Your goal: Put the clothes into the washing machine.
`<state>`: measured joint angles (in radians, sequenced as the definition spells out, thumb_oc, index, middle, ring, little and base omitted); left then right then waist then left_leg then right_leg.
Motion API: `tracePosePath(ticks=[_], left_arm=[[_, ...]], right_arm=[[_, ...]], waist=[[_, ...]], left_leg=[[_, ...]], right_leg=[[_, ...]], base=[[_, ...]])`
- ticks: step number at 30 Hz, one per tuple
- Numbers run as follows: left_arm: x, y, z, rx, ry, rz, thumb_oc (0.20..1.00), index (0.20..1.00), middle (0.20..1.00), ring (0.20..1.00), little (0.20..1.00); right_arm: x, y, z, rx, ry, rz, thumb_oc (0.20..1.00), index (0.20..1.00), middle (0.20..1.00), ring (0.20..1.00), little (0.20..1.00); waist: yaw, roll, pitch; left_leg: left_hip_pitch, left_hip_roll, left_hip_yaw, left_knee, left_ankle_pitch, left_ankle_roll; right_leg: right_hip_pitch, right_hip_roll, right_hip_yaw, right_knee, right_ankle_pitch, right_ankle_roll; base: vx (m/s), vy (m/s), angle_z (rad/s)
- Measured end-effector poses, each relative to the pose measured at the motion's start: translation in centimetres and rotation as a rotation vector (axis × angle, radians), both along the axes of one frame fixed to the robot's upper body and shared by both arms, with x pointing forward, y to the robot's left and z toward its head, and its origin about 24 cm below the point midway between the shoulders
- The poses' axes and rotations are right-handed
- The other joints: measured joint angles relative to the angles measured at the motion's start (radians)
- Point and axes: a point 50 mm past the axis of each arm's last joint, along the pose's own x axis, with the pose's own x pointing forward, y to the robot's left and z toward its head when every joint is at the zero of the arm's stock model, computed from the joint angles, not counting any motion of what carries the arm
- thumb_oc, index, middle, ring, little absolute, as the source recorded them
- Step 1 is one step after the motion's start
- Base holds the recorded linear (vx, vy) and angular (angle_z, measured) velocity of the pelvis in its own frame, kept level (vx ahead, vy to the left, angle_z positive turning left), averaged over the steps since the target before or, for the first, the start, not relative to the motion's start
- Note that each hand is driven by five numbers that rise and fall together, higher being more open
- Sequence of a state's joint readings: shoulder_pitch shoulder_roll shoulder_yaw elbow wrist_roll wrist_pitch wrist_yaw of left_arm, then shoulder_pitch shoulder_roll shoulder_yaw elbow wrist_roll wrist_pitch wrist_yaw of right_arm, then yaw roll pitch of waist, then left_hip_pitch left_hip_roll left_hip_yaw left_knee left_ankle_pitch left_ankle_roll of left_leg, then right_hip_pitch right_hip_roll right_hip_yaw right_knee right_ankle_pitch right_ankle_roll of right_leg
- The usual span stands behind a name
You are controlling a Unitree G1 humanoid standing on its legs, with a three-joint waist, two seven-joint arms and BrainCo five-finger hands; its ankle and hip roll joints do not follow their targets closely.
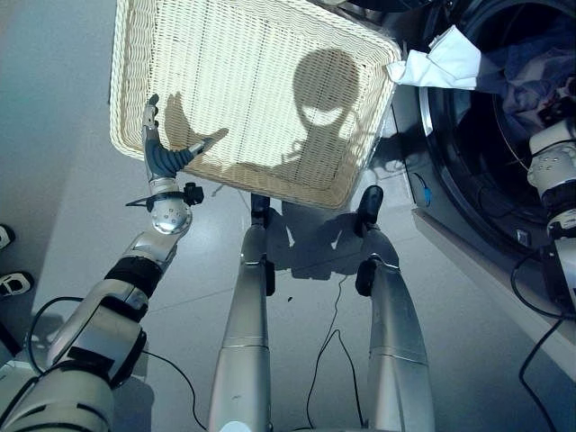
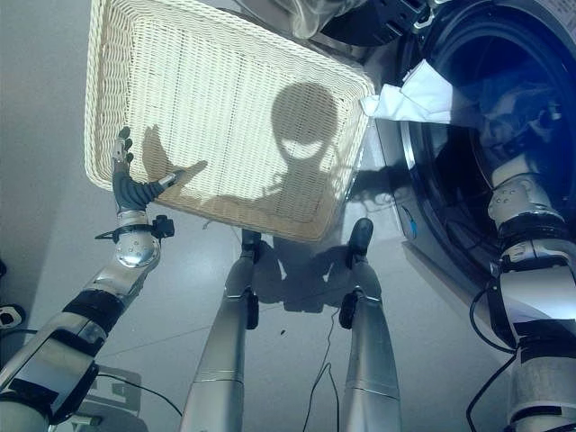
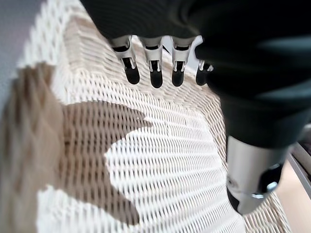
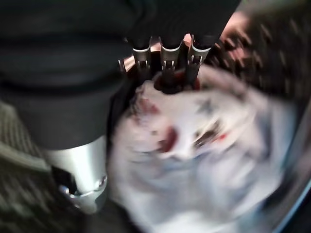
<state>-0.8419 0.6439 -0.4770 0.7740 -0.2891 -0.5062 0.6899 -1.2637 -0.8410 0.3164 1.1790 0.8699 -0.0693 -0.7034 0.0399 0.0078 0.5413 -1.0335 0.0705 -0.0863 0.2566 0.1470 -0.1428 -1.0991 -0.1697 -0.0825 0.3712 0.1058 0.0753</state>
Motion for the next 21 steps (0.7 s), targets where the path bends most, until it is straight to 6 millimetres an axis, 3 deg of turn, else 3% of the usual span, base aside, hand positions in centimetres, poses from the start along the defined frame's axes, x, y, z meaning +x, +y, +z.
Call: tracePosePath(ticks=[2,5,10,17,21], left_arm=[[0.1,-0.2,0.4,0.003,-0.009,-0.004,1.000,1.000,1.000,1.000,1.000],[0.3,-0.4,0.5,0.000,-0.006,-0.006,1.000,1.000,1.000,1.000,1.000],[0.4,-0.7,0.9,0.000,-0.017,-0.010,1.000,1.000,1.000,1.000,1.000],[0.5,-1.0,1.1,-0.016,-0.033,-0.003,1.000,1.000,1.000,1.000,1.000],[0.6,-1.6,1.0,-0.038,-0.041,-0.004,1.000,1.000,1.000,1.000,1.000]], right_arm=[[0.3,0.4,0.1,-0.126,0.129,-0.022,1.000,1.000,1.000,1.000,1.000],[0.4,1.0,1.2,-0.258,0.181,-0.057,1.000,1.000,1.000,1.000,1.000],[0.9,3.7,3.1,-0.474,0.171,-0.064,1.000,1.000,1.000,1.000,1.000],[2.0,7.7,1.5,-0.704,0.206,-0.014,1.000,1.000,1.000,1.000,1.000],[2.4,8.9,0.1,-0.800,0.254,-0.001,1.000,1.000,1.000,1.000,1.000]], waist=[[-0.001,0.001,-0.001],[-0.004,0.001,-0.001],[-0.004,0.002,-0.001],[-0.006,0.002,-0.002],[-0.014,0.003,-0.002]], left_leg=[[-0.007,0.000,-0.003,0.001,0.000,0.000],[-0.014,0.000,-0.003,-0.002,0.000,0.001],[-0.038,0.000,-0.001,-0.004,0.000,0.000],[-0.043,-0.002,0.003,-0.010,0.000,0.000],[-0.044,-0.002,0.005,-0.016,0.000,0.000]], right_leg=[[-0.004,0.000,-0.004,-0.002,-0.004,0.005],[-0.015,0.000,-0.005,-0.001,-0.004,0.005],[-0.042,-0.001,-0.005,0.002,-0.005,0.003],[-0.057,-0.005,-0.003,0.013,-0.013,0.001],[-0.064,-0.006,-0.002,0.016,-0.018,0.005]], base=[[0.00,0.000,0.00],[0.00,0.000,0.00],[0.00,0.000,0.00],[0.00,0.000,0.00],[0.00,0.000,0.00]])
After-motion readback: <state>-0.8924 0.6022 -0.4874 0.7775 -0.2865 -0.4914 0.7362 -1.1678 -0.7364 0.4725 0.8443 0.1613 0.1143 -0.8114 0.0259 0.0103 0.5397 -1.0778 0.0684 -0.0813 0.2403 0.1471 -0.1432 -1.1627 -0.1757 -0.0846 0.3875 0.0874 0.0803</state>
